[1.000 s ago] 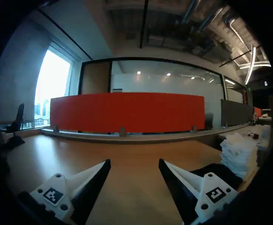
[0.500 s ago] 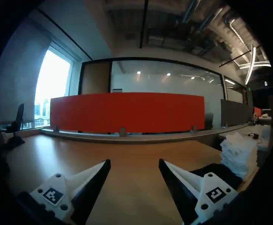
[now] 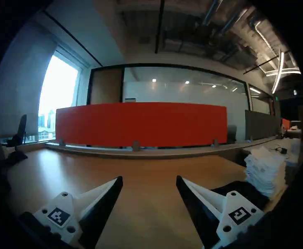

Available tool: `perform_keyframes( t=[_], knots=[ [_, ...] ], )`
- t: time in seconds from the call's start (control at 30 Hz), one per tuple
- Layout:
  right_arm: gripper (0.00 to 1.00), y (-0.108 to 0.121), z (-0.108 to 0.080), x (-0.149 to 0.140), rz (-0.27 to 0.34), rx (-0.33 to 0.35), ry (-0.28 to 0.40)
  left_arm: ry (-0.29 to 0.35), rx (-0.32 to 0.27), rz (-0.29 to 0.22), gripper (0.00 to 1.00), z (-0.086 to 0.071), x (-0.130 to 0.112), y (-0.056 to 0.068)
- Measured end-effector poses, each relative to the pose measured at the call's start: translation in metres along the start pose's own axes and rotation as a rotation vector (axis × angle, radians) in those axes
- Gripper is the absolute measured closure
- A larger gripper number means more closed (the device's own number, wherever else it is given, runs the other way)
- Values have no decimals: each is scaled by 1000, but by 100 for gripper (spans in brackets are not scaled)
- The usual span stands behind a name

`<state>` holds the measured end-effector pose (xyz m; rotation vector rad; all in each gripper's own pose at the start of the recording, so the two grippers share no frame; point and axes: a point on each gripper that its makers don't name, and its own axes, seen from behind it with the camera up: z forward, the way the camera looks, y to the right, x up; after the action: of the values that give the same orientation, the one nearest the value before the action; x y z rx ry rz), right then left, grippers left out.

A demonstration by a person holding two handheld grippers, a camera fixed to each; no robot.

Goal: Fold towel

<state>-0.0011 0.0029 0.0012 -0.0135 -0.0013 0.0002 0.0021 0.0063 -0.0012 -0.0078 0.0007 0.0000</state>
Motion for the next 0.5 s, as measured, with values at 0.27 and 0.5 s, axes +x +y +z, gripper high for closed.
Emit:
perform_keyframes(
  t=[0.27,0.5],
  knots=[
    [1,0,0,0,0,0,0,-1,0,-1,6,0,0,0],
    [0,0,0,0,0,0,0,-1,0,-3,6,1,-1,-1]
  ],
)
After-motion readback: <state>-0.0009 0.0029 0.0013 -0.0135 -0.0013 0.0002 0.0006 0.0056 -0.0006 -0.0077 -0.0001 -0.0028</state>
